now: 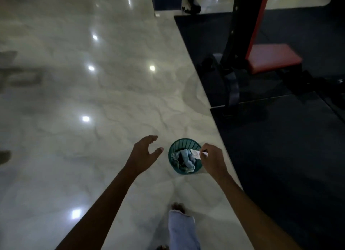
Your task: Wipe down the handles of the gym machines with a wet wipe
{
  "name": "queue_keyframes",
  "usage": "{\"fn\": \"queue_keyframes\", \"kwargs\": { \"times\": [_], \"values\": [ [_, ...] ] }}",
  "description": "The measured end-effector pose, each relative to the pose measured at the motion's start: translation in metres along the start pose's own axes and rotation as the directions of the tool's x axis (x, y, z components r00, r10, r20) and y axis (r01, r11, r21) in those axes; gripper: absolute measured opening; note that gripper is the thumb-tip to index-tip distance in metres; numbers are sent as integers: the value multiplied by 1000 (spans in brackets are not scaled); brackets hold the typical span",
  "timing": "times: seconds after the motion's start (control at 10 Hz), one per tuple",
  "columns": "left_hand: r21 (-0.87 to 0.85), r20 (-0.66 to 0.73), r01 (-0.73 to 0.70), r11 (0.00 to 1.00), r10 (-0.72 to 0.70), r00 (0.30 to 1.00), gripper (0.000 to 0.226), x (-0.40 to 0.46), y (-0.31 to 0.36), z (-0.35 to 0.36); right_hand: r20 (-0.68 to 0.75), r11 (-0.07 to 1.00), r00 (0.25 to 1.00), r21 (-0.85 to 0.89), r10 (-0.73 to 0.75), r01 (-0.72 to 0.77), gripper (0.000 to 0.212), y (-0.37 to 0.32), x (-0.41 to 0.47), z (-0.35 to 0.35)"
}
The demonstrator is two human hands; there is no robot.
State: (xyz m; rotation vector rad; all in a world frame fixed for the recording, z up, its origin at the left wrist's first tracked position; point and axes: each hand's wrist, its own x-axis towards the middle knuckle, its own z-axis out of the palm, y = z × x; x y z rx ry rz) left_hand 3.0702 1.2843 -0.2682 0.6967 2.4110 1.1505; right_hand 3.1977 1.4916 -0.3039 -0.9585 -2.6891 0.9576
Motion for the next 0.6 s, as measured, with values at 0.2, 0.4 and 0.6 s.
{"fn": "queue_keyframes", "kwargs": {
  "times": [0.2,0.4,0.6],
  "values": [
    [-50,32,96,994,-95,995,52,74,-57,52,63,998,997,-45,44,-41,10,52,75,71],
    [-83,96,182,980,-174,980,62,124,-116,103,163,995,982,-65,91,-81,12,106,116,143],
    [-93,129,239,966,-227,965,59,137,-149,130,216,985,962,-65,169,-159,20,135,120,172]
  ]
}}
